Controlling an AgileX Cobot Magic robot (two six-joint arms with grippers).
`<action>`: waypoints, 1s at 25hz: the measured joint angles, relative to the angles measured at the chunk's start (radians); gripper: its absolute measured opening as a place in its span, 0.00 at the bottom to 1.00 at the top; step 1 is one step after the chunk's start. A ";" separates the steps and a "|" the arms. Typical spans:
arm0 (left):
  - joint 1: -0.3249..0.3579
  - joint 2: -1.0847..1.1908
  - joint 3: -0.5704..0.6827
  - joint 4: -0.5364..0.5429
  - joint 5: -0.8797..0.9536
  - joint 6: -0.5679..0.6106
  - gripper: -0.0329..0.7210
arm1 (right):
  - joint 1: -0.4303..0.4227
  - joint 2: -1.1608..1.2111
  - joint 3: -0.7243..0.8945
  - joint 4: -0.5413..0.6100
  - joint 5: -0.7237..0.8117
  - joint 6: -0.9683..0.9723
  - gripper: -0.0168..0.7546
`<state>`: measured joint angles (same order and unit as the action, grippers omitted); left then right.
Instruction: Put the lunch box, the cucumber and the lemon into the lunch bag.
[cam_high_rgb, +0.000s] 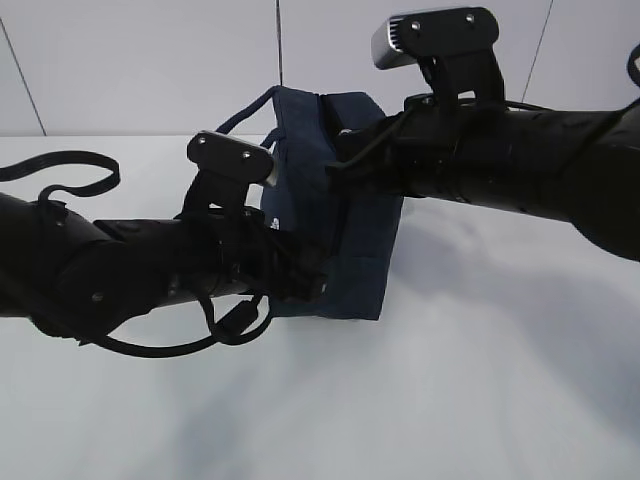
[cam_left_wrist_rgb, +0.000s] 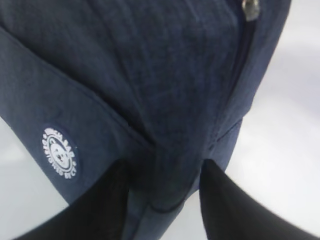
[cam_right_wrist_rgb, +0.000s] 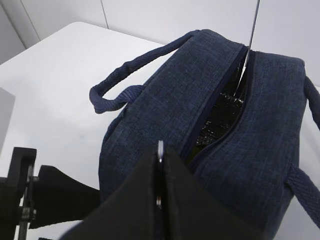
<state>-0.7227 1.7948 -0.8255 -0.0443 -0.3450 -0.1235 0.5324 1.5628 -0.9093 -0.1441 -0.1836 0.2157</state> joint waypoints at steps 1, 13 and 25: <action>0.000 0.002 0.000 -0.007 -0.006 -0.001 0.45 | 0.000 0.000 0.000 0.000 0.000 0.000 0.02; -0.003 -0.022 -0.002 -0.065 0.052 -0.005 0.05 | 0.000 0.000 -0.004 0.028 -0.007 0.011 0.02; -0.056 -0.078 -0.002 -0.027 0.134 -0.007 0.04 | -0.002 0.015 -0.004 0.126 -0.074 0.013 0.02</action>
<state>-0.7788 1.7167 -0.8274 -0.0713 -0.2110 -0.1305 0.5303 1.5779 -0.9132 -0.0181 -0.2574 0.2288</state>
